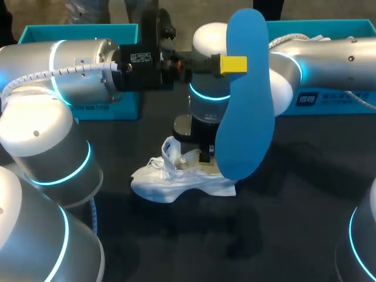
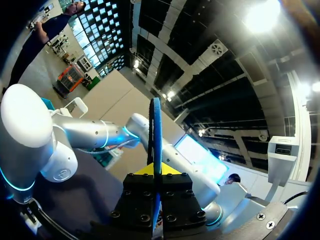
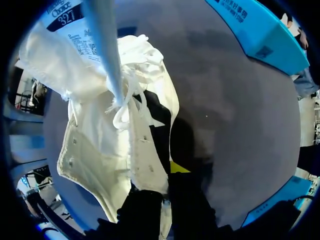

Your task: Take the shoe out of the shoebox, open the shoe tongue, remove and reinsert the insole, then place the shoe into the shoebox

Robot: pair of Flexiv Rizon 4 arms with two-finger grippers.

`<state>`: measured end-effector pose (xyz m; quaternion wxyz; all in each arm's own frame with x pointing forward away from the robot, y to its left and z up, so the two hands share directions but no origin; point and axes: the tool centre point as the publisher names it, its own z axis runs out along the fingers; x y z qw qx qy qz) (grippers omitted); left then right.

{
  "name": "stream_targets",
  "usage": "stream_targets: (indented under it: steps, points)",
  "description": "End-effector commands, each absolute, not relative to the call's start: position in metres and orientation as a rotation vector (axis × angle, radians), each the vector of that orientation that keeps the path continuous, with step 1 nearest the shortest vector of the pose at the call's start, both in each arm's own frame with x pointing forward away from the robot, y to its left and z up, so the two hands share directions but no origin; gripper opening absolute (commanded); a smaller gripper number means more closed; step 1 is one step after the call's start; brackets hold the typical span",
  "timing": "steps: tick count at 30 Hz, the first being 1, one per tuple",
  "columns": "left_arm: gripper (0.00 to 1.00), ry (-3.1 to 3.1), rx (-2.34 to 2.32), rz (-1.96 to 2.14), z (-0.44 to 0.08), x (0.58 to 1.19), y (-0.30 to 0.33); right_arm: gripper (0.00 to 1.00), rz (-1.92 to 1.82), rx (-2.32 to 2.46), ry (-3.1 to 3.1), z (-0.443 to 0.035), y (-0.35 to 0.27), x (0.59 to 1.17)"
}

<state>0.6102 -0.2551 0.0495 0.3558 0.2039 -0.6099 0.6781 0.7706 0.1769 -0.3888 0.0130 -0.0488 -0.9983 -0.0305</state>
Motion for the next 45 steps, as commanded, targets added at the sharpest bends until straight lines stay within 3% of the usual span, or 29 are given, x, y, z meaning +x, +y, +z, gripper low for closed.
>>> stream_targets:
  steps: [1, 22, 45]
  points:
    - [0.0, -1.576, 0.529, 1.753, 0.049, 0.609, -0.257, 0.0, -0.109, -0.167, -3.098, -0.377, 0.168, 0.768]
    - [0.0, -1.576, 0.529, 1.753, 0.049, 0.609, -0.257, 0.0, -0.174, -0.81, -2.813, -0.348, 0.145, 0.755]
    - [0.0, -1.576, 0.529, 1.753, 0.049, 0.609, -0.257, 0.0, -0.262, -1.718, -2.368, -0.323, 0.162, 0.73]
